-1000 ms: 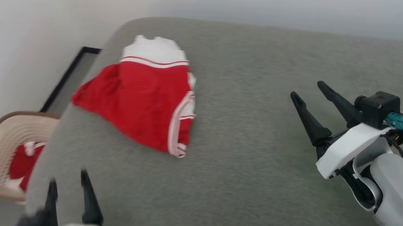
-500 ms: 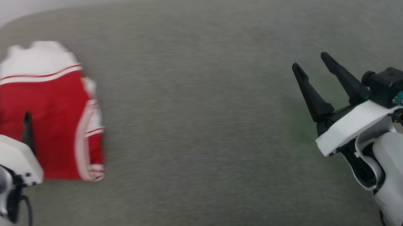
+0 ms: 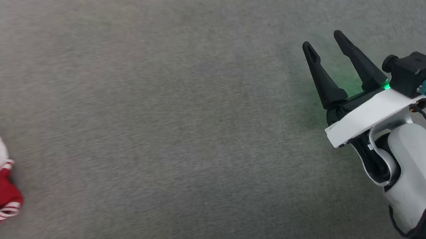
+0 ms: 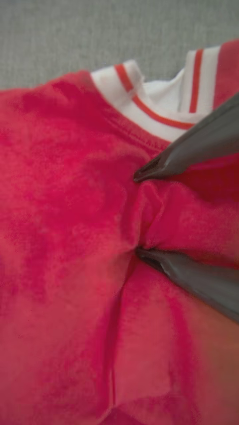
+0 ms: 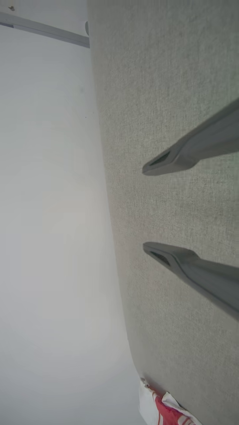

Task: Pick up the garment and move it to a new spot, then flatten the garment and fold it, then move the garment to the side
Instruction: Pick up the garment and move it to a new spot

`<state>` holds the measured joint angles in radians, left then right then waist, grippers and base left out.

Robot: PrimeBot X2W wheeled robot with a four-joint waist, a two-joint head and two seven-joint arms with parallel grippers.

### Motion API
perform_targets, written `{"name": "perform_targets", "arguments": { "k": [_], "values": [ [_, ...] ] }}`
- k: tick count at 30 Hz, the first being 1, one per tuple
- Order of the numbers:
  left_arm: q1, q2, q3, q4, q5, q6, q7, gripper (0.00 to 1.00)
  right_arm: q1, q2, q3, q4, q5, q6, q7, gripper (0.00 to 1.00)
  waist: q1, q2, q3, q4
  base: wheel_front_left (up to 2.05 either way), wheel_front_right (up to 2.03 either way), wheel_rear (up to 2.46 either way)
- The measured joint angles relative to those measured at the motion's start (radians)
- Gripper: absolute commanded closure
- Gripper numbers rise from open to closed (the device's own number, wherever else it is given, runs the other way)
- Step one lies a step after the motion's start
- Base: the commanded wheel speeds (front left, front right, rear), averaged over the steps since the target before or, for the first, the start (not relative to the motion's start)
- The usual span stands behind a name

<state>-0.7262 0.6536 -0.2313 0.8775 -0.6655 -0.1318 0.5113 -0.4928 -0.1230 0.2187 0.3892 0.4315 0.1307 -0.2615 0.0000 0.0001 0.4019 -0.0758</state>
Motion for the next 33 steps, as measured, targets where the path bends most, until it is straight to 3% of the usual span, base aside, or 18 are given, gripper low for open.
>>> {"name": "perform_targets", "arguments": {
  "k": [1,2,3,4,5,18,26,33],
  "values": [
    [-0.005,0.01,0.001,0.005,-0.008,0.0,-0.001,0.0,-0.001,0.001,0.0,-0.004,0.0,0.0,0.0,0.0,0.0,0.0,0.01,-0.009,0.0,0.0,0.0],
    [-0.005,0.01,0.001,0.005,-0.008,0.0,-0.001,0.11,-0.001,0.001,0.0,-0.004,0.0,0.0,0.0,0.0,0.0,0.0,0.01,-0.009,0.0,0.0,0.0],
    [-0.01,0.016,0.0,0.008,-0.012,0.0,-0.001,0.56,-0.002,0.002,-0.001,-0.006,0.0,0.0,0.0,0.0,0.0,0.0,0.02,-0.016,0.0,0.0,0.0],
    [-0.012,0.02,-0.005,0.007,-0.018,0.0,-0.002,0.81,-0.004,0.001,-0.004,-0.008,0.0,0.0,0.0,0.0,0.0,0.0,0.028,-0.023,0.0,0.0,0.0],
    [-0.015,0.023,-0.007,0.007,-0.027,0.0,-0.002,1.0,-0.004,0.002,-0.006,-0.01,0.0,0.0,0.0,0.0,0.0,0.0,0.034,-0.028,0.0,0.0,0.0],
    [-0.028,-0.026,-0.051,-0.007,-0.067,0.003,-0.266,1.0,0.003,0.007,-0.007,0.007,-0.006,0.0,0.0,0.0,0.0,-0.0001,-0.053,0.013,0.0,0.0,0.0],
    [-0.033,-0.045,-0.144,-0.235,-0.095,0.003,-0.32,1.0,0.038,0.022,-0.01,0.015,-0.001,0.0,0.0,0.0,0.0,-0.0001,-0.135,0.029,0.0,0.0,0.0],
    [-0.032,-0.069,-0.255,-0.474,-0.141,0.003,-0.278,1.0,0.059,0.037,-0.021,0.008,0.017,0.0,0.0,0.0,0.0,-0.0001,-0.143,-0.024,0.0,0.0,0.0]
  ]
}}
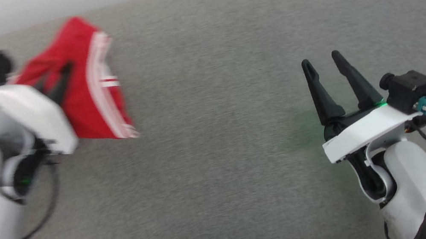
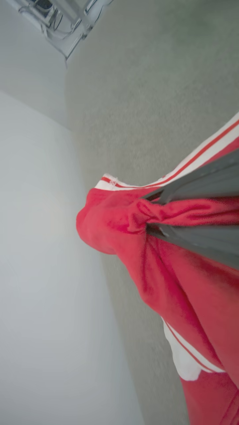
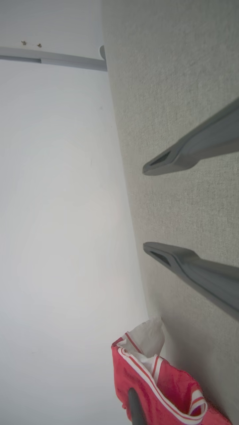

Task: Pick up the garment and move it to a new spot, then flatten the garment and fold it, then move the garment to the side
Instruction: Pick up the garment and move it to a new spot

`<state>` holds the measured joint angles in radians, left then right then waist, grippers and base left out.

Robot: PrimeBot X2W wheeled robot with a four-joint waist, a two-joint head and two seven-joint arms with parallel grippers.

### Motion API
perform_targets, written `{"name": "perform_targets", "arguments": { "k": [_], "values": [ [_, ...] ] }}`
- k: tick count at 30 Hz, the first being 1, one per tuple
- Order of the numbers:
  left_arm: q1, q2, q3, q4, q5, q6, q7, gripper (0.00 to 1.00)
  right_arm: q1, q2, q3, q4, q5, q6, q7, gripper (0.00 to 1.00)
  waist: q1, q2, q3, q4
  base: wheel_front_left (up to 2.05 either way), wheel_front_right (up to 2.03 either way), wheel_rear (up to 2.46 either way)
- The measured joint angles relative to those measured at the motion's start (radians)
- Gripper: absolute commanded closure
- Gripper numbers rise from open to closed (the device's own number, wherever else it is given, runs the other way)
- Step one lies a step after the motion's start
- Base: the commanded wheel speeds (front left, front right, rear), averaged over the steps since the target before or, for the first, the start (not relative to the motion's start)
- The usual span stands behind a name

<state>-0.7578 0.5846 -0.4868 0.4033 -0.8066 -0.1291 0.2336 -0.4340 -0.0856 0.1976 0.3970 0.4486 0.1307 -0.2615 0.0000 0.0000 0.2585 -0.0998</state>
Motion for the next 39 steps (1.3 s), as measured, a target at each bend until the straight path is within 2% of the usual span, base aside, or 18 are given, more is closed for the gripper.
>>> {"name": "perform_targets", "arguments": {
  "k": [5,10,16,20,24,30,34,39],
  "values": [
    [-0.028,-0.042,-0.093,-0.104,-0.015,0.0,0.042,1.0,0.015,0.015,-0.005,-0.003,0.018,0.0,0.0,0.0,0.0,0.0,0.002,-0.064,0.0,0.0,0.0],
    [-0.133,-0.127,-0.198,-0.126,-0.022,0.0,0.047,1.0,0.022,0.024,-0.019,-0.01,0.043,0.0,0.0,0.0,0.0,0.0,0.014,-0.139,0.0,0.0,0.0],
    [-0.275,-0.24,-0.346,-0.048,-0.051,0.0,-0.017,1.0,0.023,0.03,-0.033,-0.022,0.078,0.0,0.0,0.0,0.0,0.0,0.046,-0.227,0.0,0.0,0.0],
    [-0.323,-0.3,-0.5,0.035,-0.076,0.0,-0.056,1.0,0.022,0.031,-0.021,-0.031,0.132,0.0,0.0,0.0,0.0,0.0001,0.072,-0.28,0.0,0.0,0.0],
    [-0.335,-0.297,-0.607,0.117,-0.145,0.0,-0.083,1.0,0.014,0.032,-0.005,-0.038,0.176,0.0,0.0,0.0,0.0,0.0,0.096,-0.331,0.0,0.0,0.0],
    [-0.348,-0.232,-0.752,0.216,-0.212,0.0,-0.026,1.0,0.015,0.031,-0.002,-0.041,0.22,0.0,0.0,0.0,0.0,0.0,0.125,-0.394,0.0,0.0,0.0],
    [-0.349,-0.187,-0.781,0.259,-0.23,-0.002,0.06,1.0,0.016,0.032,0.009,-0.047,0.249,0.0,0.0,0.0,0.0,0.0001,0.142,-0.423,0.0,0.0,0.0],
    [-0.355,-0.164,-0.777,0.261,-0.208,-0.004,0.167,1.0,0.018,0.032,0.018,-0.055,0.271,0.0,0.0,0.0,0.0,0.0001,0.163,-0.451,0.0,0.0,0.0]
  ]
}}
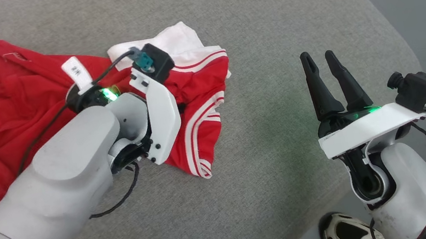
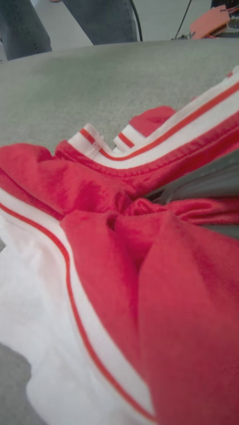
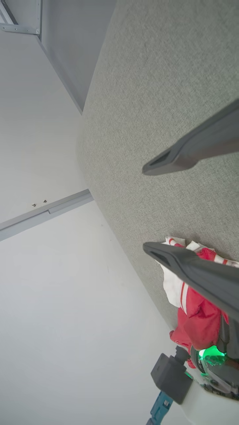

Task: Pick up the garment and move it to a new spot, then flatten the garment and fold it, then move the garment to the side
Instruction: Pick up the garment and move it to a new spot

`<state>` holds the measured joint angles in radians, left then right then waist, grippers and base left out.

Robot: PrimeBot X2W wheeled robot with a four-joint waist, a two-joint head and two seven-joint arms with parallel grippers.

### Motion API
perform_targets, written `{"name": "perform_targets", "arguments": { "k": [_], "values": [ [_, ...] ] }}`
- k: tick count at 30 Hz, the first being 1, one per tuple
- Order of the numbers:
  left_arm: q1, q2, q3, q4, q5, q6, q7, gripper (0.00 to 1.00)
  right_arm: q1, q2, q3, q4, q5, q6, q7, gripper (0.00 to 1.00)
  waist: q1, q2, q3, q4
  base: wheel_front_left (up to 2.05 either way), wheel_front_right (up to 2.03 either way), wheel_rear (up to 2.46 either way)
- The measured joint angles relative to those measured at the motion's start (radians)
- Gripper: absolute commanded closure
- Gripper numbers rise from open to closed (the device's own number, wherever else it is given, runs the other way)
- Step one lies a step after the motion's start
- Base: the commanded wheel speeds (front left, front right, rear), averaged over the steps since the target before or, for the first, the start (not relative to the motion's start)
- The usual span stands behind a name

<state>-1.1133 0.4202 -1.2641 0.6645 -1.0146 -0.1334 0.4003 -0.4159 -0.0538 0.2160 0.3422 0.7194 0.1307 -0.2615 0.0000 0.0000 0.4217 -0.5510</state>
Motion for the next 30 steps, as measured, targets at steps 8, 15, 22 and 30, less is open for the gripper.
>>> {"name": "perform_targets", "arguments": {
  "k": [8,15,22,30],
  "values": [
    [-0.01,0.026,0.003,-0.055,0.085,-0.002,0.043,0.19,-0.001,0.001,-0.009,-0.002,0.009,0.0,0.0,0.0,0.0,0.0,0.019,-0.007,0.0,0.0,0.0],
    [-0.016,0.022,-0.017,-0.081,0.075,0.0,-0.082,0.0,0.001,0.001,-0.035,0.013,-0.049,0.0,0.0,0.0,0.0,0.0,-0.016,0.055,0.0,0.0,0.0],
    [-0.016,0.002,0.019,-0.136,-0.08,0.001,-0.321,0.0,0.013,0.002,-0.08,0.023,-0.144,0.0,0.0,0.0,0.0,0.0,-0.074,0.158,0.0,0.0,0.0],
    [0.181,0.034,0.065,-0.056,-0.184,0.002,-0.584,0.0,0.045,-0.021,-0.113,0.044,-0.23,0.0,0.0,0.0,0.0,0.0,-0.146,0.301,0.0,0.0,0.0]
  ]
}}
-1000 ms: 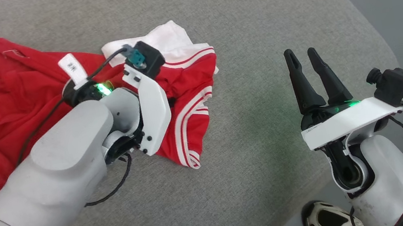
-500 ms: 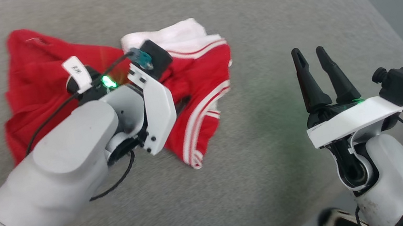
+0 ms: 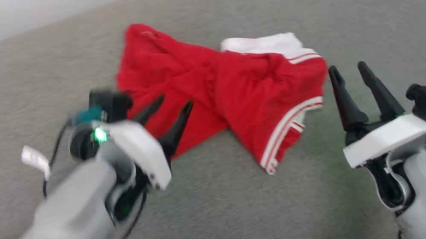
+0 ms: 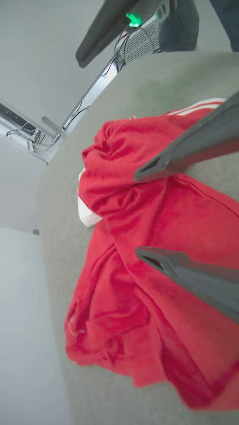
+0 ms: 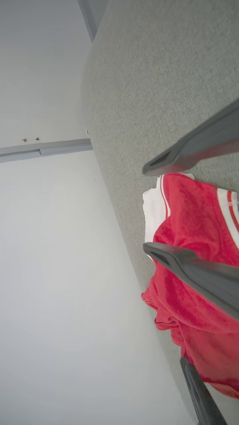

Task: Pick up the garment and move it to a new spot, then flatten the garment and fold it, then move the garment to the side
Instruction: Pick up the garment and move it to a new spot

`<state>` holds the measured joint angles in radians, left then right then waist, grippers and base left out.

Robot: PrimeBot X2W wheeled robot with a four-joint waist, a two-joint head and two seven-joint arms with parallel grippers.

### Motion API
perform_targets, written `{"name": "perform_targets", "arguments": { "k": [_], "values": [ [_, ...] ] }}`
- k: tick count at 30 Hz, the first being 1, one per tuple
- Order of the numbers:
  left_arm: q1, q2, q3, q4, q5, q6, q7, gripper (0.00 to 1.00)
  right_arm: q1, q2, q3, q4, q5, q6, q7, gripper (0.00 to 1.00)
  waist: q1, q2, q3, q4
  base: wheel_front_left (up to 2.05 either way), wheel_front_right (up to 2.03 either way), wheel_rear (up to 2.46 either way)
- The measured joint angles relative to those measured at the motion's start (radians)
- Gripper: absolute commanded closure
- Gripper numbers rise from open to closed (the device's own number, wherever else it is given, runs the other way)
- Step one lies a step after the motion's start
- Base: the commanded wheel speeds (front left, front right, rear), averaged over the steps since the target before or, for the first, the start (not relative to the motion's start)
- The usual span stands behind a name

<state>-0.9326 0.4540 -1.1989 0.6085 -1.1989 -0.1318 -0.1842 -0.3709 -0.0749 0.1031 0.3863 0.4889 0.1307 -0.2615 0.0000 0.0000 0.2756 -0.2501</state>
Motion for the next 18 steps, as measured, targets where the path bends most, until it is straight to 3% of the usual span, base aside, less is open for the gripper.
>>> {"name": "perform_targets", "arguments": {
  "k": [8,12,18],
  "values": [
    [0.232,0.001,0.109,0.088,-0.058,0.0,-0.076,0.0,0.066,-0.088,-0.004,0.017,-0.034,0.0,0.0,0.0,0.0,0.0,-0.07,0.148,0.0,0.0,0.0],
    [0.324,-0.004,0.3,0.071,-0.016,0.0,-0.077,0.0,0.113,-0.129,-0.021,0.019,-0.049,0.0,0.0,0.0,0.0,0.0,-0.106,0.217,0.0,0.0,0.0],
    [0.515,-0.02,0.58,0.028,0.18,0.009,-0.078,0.0,0.191,-0.159,-0.036,0.023,-0.04,0.0,0.0,0.0,0.0,0.0,-0.169,0.288,0.0,0.0,0.0]
  ]
}}
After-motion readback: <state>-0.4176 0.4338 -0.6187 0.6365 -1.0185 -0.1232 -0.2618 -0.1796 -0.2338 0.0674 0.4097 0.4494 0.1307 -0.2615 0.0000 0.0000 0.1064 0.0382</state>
